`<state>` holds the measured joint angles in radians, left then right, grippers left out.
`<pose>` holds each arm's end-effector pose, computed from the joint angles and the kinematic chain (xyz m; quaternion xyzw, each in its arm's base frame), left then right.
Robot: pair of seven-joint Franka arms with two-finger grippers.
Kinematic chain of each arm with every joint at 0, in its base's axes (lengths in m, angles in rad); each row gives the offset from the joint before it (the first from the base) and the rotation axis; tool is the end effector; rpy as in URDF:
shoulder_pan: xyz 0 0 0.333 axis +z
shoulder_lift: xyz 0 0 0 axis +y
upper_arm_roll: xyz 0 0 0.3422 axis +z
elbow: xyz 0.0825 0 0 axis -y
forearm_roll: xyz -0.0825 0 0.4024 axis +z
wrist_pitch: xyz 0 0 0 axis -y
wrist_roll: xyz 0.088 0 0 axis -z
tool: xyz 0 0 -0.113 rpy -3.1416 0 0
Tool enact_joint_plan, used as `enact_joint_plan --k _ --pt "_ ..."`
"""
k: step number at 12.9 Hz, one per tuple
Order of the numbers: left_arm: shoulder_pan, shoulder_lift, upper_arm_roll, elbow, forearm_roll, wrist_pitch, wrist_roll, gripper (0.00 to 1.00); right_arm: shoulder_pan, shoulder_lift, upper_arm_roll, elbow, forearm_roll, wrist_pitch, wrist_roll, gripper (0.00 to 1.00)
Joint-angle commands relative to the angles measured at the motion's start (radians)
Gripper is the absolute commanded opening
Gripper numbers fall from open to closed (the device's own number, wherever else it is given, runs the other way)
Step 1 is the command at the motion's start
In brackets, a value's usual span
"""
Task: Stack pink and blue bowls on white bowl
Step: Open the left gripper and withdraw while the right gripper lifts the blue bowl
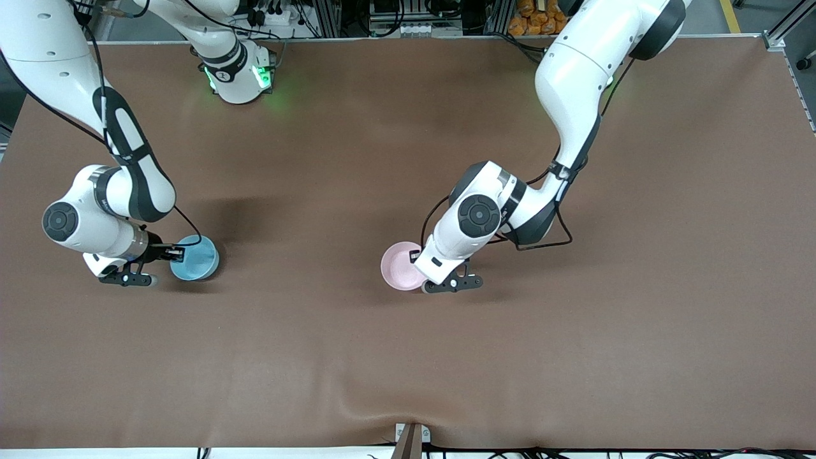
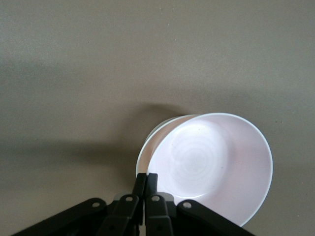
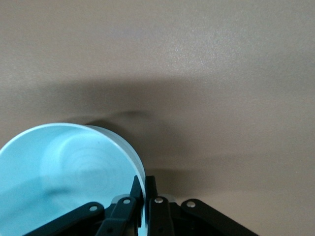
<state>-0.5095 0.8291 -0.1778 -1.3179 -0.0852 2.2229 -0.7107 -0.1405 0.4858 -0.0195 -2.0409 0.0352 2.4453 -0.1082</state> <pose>0.6282 -0.4750 0.2547 0.9919 0.0670 -0.0307 0.1034 0.6030 -0.0970 0.1963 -0.9984 0.0389 0.0394 0.0115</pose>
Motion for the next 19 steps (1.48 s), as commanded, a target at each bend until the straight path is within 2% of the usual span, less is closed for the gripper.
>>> enact_joint_plan --k 1,2,3,4,5,7,9,10,12,17,19 --pt "-0.009 0.012 0.007 0.011 -0.01 0.015 0.001 0.12 -0.013 -0.039 0.013 -0.022 -0.009 0.011 -0.018 0.0" --pt "-0.009 0.012 0.007 0.011 -0.011 0.015 -0.004 0.34 -0.007 -0.062 0.015 -0.024 -0.009 -0.006 -0.018 0.0" --pt "-0.007 0.01 0.007 0.011 -0.016 0.014 -0.012 0.5 0.001 -0.088 0.016 -0.018 -0.009 -0.055 -0.016 0.0" --pt "-0.009 0.01 0.007 0.011 -0.018 0.014 -0.015 0.61 0.013 -0.125 0.016 -0.015 -0.009 -0.11 -0.014 0.0" --pt "-0.01 0.007 0.007 0.011 -0.016 0.014 -0.016 1.0 0.024 -0.166 0.018 -0.015 0.0 -0.161 -0.011 0.0" --pt "-0.01 -0.007 0.007 0.013 -0.01 0.014 -0.016 1.0 0.073 -0.248 0.018 -0.007 0.015 -0.267 0.007 0.0" --pt "0.003 -0.033 0.011 0.013 -0.005 0.003 -0.013 1.0 0.111 -0.309 0.018 -0.007 0.093 -0.345 0.015 0.0" --pt "0.014 -0.057 0.011 0.013 -0.004 -0.014 -0.012 1.0 0.137 -0.328 0.018 -0.005 0.145 -0.376 0.024 0.0" --pt "0.04 -0.105 0.015 0.011 -0.004 -0.078 -0.012 1.0 0.188 -0.345 0.02 0.01 0.17 -0.413 0.129 0.0" --pt "0.137 -0.273 0.027 0.013 0.131 -0.305 -0.001 1.0 0.404 -0.291 0.018 0.097 0.264 -0.312 0.548 0.0" --pt "0.193 -0.335 0.027 0.013 0.133 -0.383 0.028 1.0 0.472 -0.206 0.018 0.192 0.269 -0.307 0.681 0.0"
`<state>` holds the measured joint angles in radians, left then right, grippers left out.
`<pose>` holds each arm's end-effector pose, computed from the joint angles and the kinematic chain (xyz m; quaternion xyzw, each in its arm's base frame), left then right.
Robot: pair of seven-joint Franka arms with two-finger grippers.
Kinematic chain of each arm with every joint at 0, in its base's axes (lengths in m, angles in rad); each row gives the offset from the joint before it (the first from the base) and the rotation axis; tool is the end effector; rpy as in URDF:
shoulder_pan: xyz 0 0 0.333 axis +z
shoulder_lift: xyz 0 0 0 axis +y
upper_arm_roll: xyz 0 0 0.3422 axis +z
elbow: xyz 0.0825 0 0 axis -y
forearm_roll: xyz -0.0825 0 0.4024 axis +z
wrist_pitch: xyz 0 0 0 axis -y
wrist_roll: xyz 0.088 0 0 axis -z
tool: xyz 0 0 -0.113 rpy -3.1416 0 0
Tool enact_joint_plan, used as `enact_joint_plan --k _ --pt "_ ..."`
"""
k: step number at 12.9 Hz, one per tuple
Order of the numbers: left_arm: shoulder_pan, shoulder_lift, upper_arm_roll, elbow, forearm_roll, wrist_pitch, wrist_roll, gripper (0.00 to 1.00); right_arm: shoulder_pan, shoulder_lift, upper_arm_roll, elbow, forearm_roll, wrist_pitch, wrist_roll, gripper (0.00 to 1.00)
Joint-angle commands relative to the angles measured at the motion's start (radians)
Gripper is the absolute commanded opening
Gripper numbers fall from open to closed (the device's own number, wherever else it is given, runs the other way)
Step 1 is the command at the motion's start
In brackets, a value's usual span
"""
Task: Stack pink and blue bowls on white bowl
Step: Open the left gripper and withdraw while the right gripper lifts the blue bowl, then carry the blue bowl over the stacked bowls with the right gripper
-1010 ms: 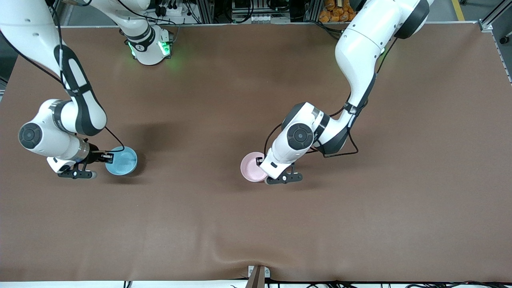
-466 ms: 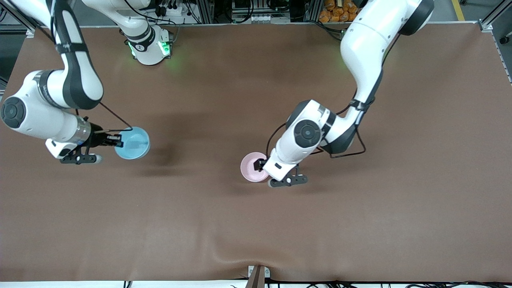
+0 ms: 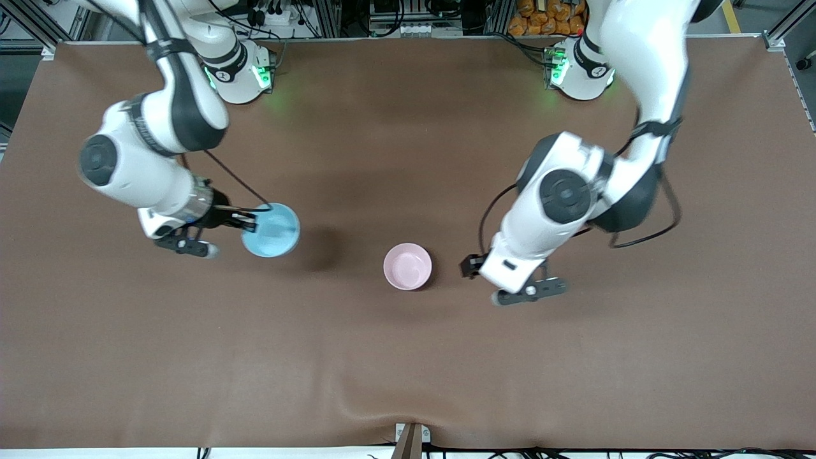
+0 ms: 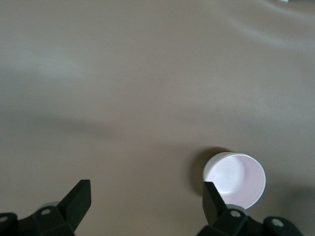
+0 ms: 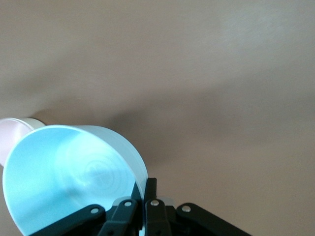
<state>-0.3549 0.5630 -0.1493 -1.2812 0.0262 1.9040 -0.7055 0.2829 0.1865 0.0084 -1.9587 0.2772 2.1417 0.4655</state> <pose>0.6753 -0.3404 0.4449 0.9931 0.1091 0.0118 0.0407 0.5861 0.1891 0.3928 -0.9800 0.1608 0.0448 0.1080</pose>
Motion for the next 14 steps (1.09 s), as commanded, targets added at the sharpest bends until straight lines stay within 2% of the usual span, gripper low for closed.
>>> enact_joint_plan --k 1,4,6,8,9,11,14 --pt "0.072 -0.099 -0.001 -0.024 0.021 -0.106 0.088 1.0 0.089 0.144 -0.01 0.166 0.026 0.0 0.193 0.0" --pt "0.177 -0.202 -0.003 -0.024 0.021 -0.229 0.201 1.0 0.166 0.308 -0.011 0.35 0.026 0.003 0.425 0.0" --pt "0.23 -0.268 -0.003 -0.024 0.021 -0.307 0.288 1.0 0.209 0.378 -0.011 0.434 0.027 0.016 0.53 0.0" --pt "0.281 -0.334 -0.009 -0.035 0.018 -0.374 0.333 1.0 0.24 0.422 -0.011 0.443 0.028 0.107 0.573 0.0" --pt "0.289 -0.389 -0.009 -0.087 0.02 -0.375 0.34 1.0 0.249 0.445 -0.01 0.442 0.028 0.178 0.588 0.0" --pt "0.298 -0.461 -0.006 -0.182 0.021 -0.332 0.36 1.0 0.291 0.479 -0.01 0.442 0.028 0.251 0.645 0.0" --pt "0.31 -0.532 -0.006 -0.309 0.021 -0.248 0.391 1.0 0.32 0.481 -0.011 0.425 0.026 0.267 0.677 0.0"
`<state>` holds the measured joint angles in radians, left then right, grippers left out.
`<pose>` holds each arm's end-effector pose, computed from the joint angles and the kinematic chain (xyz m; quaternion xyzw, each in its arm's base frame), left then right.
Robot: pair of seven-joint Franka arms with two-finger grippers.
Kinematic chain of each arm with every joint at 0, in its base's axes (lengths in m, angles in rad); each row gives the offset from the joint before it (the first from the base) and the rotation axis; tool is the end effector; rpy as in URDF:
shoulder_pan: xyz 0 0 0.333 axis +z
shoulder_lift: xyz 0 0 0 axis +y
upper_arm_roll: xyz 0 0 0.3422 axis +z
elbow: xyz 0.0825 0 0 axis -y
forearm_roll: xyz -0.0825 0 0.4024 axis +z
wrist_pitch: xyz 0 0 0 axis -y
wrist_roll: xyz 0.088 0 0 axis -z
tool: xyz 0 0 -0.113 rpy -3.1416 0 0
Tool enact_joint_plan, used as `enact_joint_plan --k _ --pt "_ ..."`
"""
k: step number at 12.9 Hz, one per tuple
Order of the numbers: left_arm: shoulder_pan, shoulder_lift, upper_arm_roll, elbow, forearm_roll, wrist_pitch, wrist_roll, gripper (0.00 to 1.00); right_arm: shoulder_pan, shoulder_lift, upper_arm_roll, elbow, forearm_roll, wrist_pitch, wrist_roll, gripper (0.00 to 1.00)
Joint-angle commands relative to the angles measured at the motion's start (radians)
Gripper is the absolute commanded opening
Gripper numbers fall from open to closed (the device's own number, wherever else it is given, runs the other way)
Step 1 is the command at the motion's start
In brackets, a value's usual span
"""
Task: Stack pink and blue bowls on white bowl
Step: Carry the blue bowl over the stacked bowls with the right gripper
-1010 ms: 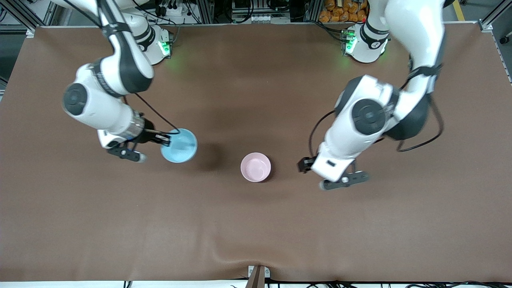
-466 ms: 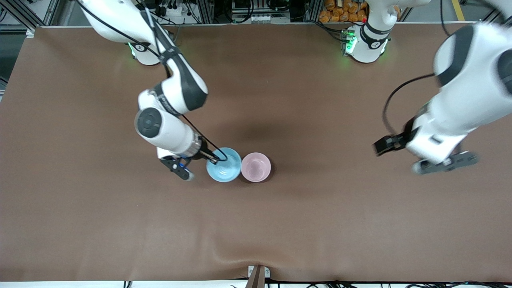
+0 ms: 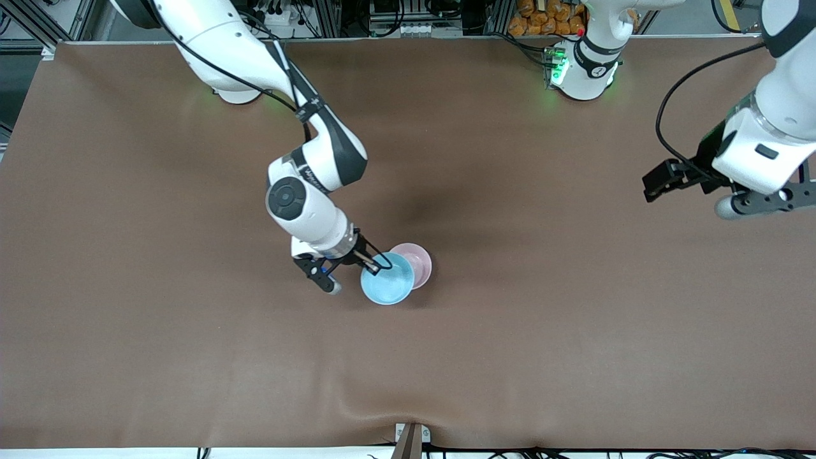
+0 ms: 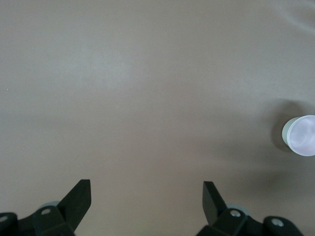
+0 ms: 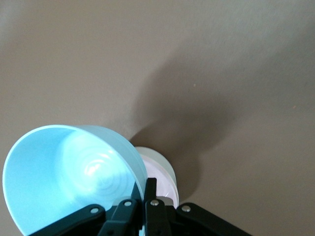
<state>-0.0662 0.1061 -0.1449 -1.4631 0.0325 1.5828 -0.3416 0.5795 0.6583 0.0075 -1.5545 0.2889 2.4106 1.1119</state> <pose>0.5980 -0.1192 0.6365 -0.9978 -0.0656 -0.0094 0.0063 0.6276 0.4197 0.2852 -0.9253 0.3502 0.0170 0.1449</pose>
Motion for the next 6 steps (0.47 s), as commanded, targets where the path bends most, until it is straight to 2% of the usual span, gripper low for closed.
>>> enact_joint_plan --k 1,4,6 --pt "0.023 -0.091 -0.012 -0.155 0.015 0.086 0.029 1.0 0.042 0.009 -0.011 0.007 0.016 0.005 0.04 0.0" --pt "0.04 -0.132 -0.012 -0.218 0.015 0.112 0.042 1.0 0.06 0.009 -0.011 -0.028 0.016 0.018 0.048 0.0" --pt "0.048 -0.134 -0.013 -0.217 0.014 0.115 0.046 1.0 0.068 0.009 -0.011 -0.047 0.016 0.051 0.049 0.0"
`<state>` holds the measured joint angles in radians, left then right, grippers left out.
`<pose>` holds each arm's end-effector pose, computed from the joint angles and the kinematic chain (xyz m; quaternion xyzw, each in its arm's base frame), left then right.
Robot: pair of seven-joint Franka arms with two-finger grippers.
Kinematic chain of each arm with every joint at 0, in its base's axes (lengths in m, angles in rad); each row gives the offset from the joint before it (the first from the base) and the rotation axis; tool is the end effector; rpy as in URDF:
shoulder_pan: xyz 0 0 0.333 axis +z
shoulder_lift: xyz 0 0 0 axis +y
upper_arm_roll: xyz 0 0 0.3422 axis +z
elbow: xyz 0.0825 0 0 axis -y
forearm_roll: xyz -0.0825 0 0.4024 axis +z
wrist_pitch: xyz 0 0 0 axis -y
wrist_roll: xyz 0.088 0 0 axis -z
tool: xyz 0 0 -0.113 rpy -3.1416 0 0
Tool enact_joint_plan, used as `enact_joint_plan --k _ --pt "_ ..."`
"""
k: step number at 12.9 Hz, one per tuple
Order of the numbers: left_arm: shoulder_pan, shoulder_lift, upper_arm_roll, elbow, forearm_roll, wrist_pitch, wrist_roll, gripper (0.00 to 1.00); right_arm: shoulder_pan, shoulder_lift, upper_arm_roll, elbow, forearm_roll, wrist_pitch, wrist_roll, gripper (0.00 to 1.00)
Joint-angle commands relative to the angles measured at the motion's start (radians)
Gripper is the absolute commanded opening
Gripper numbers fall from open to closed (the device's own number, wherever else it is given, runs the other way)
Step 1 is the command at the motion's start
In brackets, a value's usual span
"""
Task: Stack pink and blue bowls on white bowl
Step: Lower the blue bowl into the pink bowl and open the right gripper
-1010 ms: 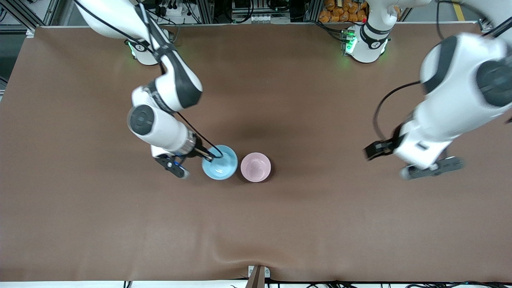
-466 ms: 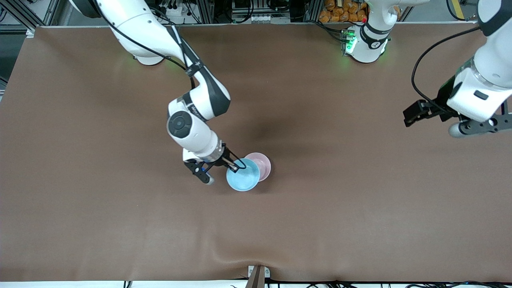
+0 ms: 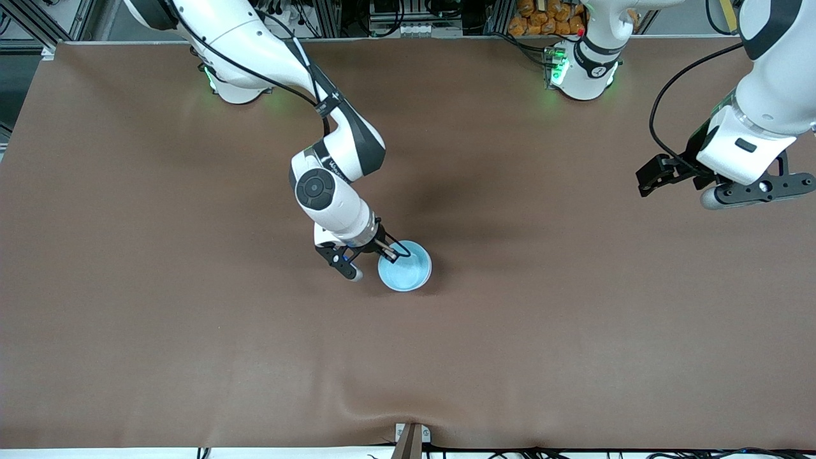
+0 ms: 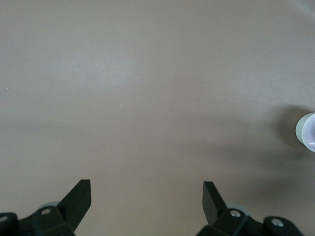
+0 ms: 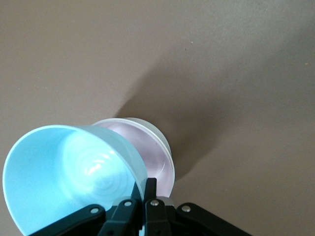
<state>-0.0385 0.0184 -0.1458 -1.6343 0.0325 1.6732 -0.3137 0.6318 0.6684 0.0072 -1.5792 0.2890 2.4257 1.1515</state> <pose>0.5776 -0.1035 0.6119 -0.9978 -0.0632 -0.0137 0.0118 0.6004 0.4478 0.2674 -0.9276 0.3472 0.0277 0.1348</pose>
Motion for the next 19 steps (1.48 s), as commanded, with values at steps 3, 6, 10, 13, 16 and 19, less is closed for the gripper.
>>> enact_joint_plan --k 3,6,10,13,16,19 --pt "0.051 -0.043 -0.006 -0.036 -0.002 0.029 0.077 1.0 0.016 0.002 -0.01 -0.027 0.016 0.049 0.01 0.0" --pt "0.071 -0.052 -0.015 -0.053 -0.006 0.033 0.079 1.0 0.017 0.022 -0.01 -0.027 0.016 0.05 0.01 0.0" --pt "0.071 -0.063 -0.017 -0.062 -0.006 0.033 0.079 1.0 0.022 0.028 -0.01 -0.025 0.015 0.055 0.01 0.0" --pt "0.071 -0.072 -0.018 -0.068 -0.008 0.033 0.076 1.0 0.02 0.028 -0.01 -0.025 0.016 0.05 0.008 0.35" --pt "0.071 -0.086 -0.018 -0.09 -0.016 0.039 0.074 1.0 0.02 0.02 -0.01 -0.018 0.015 0.044 0.011 1.0" --pt "0.071 -0.086 -0.018 -0.091 -0.017 0.039 0.074 1.0 0.005 -0.025 -0.016 -0.016 0.013 0.014 0.004 1.0"
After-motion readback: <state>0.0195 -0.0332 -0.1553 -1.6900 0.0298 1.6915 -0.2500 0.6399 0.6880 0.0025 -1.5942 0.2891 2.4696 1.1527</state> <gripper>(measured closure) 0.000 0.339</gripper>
